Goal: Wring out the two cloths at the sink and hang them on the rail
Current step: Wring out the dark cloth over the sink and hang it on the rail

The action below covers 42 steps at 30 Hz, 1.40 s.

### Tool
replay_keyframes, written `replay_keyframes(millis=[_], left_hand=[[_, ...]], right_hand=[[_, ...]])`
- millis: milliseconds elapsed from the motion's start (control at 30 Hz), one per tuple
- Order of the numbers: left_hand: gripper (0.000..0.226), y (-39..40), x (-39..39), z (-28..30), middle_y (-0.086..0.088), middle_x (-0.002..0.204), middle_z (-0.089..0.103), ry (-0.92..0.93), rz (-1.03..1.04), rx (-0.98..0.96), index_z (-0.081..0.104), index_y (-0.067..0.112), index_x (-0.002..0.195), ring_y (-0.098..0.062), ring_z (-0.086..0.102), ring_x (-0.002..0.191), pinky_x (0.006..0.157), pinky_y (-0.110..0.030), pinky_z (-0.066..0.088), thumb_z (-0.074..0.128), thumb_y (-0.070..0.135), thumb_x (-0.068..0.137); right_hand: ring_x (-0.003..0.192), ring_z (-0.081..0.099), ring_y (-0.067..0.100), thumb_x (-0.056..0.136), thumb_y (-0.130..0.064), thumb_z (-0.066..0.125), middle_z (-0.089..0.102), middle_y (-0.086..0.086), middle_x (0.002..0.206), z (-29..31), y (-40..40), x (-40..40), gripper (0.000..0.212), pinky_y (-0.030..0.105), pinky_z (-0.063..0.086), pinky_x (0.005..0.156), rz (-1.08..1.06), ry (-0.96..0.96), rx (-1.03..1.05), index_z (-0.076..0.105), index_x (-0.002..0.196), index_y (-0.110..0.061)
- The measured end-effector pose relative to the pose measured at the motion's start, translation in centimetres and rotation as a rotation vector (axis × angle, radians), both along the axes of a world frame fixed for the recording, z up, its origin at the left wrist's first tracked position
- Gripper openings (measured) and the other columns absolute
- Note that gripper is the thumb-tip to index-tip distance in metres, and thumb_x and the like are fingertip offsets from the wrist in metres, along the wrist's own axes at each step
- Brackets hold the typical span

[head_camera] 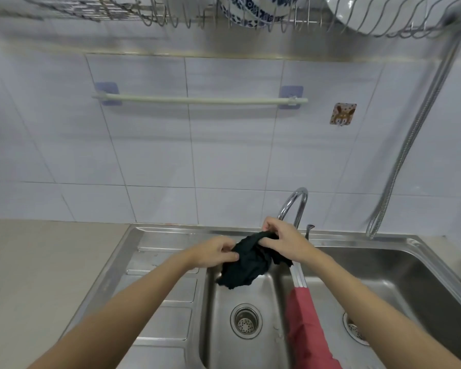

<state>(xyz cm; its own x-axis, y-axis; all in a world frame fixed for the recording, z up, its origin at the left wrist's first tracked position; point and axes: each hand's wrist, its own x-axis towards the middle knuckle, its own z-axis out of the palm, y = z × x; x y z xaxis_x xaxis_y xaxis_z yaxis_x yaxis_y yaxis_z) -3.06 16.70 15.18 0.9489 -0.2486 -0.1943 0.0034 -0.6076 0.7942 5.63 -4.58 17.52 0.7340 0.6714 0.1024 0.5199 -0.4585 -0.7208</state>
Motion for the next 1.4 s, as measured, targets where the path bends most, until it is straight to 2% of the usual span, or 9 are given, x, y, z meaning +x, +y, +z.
replay_keyframes(millis=[167,300,433,567,867,1067,1167,1300,1400], left_hand=[[0.018,2.1,0.7,2.6,-0.002,0.077,0.058,-0.171,0.139,0.079,0.065,0.007,0.085,-0.013,0.053,0.074,0.069,-0.025,0.041,0.053,0.016,0.096],[0.020,2.7,1.5,4.9,-0.003,0.076,0.059,-0.220,0.174,-0.059,0.064,0.005,0.088,-0.011,0.054,0.071,0.067,-0.025,0.043,0.049,0.014,0.098],[0.022,3.6,2.5,6.5,-0.011,0.085,0.065,-0.329,0.256,0.090,0.062,0.009,0.087,-0.012,0.057,0.076,0.070,-0.029,0.043,0.049,0.023,0.098],[0.024,4.8,2.5,8.4,0.002,0.075,0.060,-0.368,0.242,0.215,0.062,0.012,0.080,-0.010,0.054,0.071,0.066,-0.023,0.041,0.053,0.026,0.097],[0.027,6.5,2.6,15.7,0.006,0.071,0.055,-0.350,0.175,0.326,0.064,0.010,0.082,0.002,0.049,0.059,0.056,-0.015,0.039,0.053,0.028,0.098],[0.025,9.3,2.1,20.5,-0.004,0.073,0.059,-0.348,0.266,0.277,0.064,0.004,0.082,-0.014,0.052,0.065,0.059,-0.024,0.042,0.062,0.027,0.092],[0.026,10.3,2.0,22.3,-0.002,0.070,0.057,-0.296,0.259,0.258,0.063,0.003,0.078,-0.014,0.051,0.063,0.057,-0.024,0.039,0.065,0.027,0.090],[0.023,12.5,1.4,25.1,0.000,0.070,0.056,-0.148,0.209,0.256,0.063,0.007,0.083,-0.013,0.049,0.056,0.047,-0.023,0.037,0.066,0.028,0.090],[0.017,14.5,1.1,26.9,0.000,0.072,0.059,-0.098,0.157,0.250,0.064,0.007,0.086,-0.012,0.052,0.056,0.053,-0.023,0.042,0.065,0.023,0.091]], right_hand=[[0.079,0.049,0.011,0.077,-0.029,0.075,0.054,-0.001,0.085,0.7,-0.8,0.5,0.027,0.021,0.038,0.070,0.090,-0.003,-0.119,0.049,0.080,-0.026],[0.081,0.050,0.010,0.089,-0.035,0.061,0.053,-0.008,0.089,1.9,0.2,0.1,0.012,0.029,0.041,0.079,0.149,-0.217,-0.275,0.057,0.090,-0.023],[0.072,0.057,0.019,0.095,-0.030,0.050,0.060,-0.005,0.075,3.2,1.1,0.3,0.011,0.033,0.043,0.072,-0.051,-0.282,-0.144,0.054,0.091,-0.020],[0.062,0.047,0.015,0.101,-0.030,0.037,0.049,-0.004,0.065,4.1,1.1,0.6,0.021,0.030,0.035,0.060,-0.111,-0.209,0.008,0.046,0.088,-0.016],[0.062,0.044,0.012,0.101,-0.037,0.033,0.048,0.001,0.067,5.4,2.3,0.4,0.028,0.030,0.036,0.064,-0.154,-0.102,0.279,0.046,0.087,-0.017],[0.065,0.052,0.015,0.094,-0.038,0.052,0.057,0.002,0.067,8.4,1.3,2.4,0.027,0.016,0.034,0.061,0.009,-0.319,-0.014,0.055,0.080,-0.015],[0.064,0.053,0.014,0.094,-0.032,0.054,0.060,0.002,0.072,10.3,1.9,3.9,0.021,0.027,0.042,0.062,0.079,-0.238,-0.060,0.056,0.079,-0.018],[0.062,0.056,0.006,0.094,-0.026,0.056,0.062,0.001,0.076,14.0,2.8,5.6,0.015,0.021,0.046,0.059,0.153,-0.133,-0.126,0.059,0.084,-0.014],[0.057,0.053,0.003,0.093,-0.025,0.058,0.059,-0.010,0.067,16.8,3.9,6.6,0.016,0.022,0.043,0.058,0.157,-0.130,-0.112,0.059,0.078,-0.020]])
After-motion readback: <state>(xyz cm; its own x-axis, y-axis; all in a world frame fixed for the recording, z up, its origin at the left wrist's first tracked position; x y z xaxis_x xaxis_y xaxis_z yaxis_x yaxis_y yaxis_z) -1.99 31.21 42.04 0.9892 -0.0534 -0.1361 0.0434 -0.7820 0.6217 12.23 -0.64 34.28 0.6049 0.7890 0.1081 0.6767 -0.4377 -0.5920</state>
